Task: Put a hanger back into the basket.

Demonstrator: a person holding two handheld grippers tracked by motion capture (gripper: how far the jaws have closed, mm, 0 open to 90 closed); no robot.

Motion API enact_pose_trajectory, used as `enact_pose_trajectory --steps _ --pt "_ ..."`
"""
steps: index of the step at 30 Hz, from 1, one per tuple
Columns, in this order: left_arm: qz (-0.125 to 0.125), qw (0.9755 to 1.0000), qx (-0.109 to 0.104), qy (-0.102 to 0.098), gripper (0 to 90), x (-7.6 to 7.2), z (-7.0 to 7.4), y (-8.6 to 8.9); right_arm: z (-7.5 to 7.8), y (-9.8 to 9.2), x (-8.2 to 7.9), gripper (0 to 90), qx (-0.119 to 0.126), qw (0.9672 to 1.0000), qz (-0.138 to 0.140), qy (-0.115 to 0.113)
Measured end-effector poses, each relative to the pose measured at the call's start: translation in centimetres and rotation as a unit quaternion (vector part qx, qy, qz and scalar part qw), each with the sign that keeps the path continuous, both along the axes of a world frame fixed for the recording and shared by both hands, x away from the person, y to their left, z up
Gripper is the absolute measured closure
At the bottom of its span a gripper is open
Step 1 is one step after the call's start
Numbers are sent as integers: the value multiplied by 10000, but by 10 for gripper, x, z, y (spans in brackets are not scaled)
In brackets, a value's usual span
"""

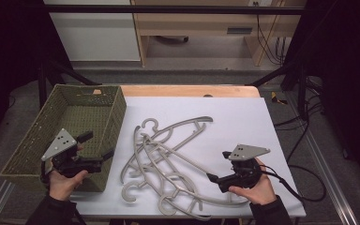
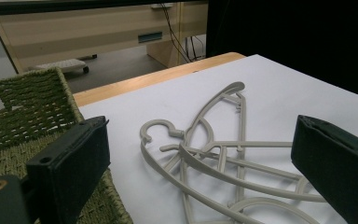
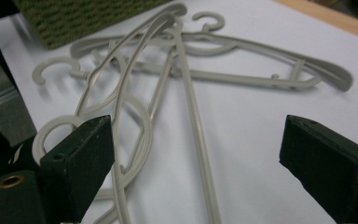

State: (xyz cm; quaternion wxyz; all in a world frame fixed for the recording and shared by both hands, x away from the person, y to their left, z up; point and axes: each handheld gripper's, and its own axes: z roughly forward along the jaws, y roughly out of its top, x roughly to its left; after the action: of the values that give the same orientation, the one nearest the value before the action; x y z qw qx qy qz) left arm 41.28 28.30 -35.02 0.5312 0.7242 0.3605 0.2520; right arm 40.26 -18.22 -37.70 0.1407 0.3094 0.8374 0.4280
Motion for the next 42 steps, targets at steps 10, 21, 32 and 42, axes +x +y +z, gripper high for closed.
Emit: enact_pose_trajectory --steps 10,21,32,42 --pt "-59 10000 42 24 40 0 -1 -3 -24 21 2 242 -670 9943 398 728" --pt "-155 9998 132 43 40 0 -2 -10 -45 35 -2 411 -1173 9794 1088 1233" --pt "-200 9996 176 52 40 -1 -3 -13 -65 46 -6 592 -1804 9589 1470 1622" --pt "-246 9994 233 100 40 0 -5 -17 -74 48 -3 738 -2113 9492 1701 1596"
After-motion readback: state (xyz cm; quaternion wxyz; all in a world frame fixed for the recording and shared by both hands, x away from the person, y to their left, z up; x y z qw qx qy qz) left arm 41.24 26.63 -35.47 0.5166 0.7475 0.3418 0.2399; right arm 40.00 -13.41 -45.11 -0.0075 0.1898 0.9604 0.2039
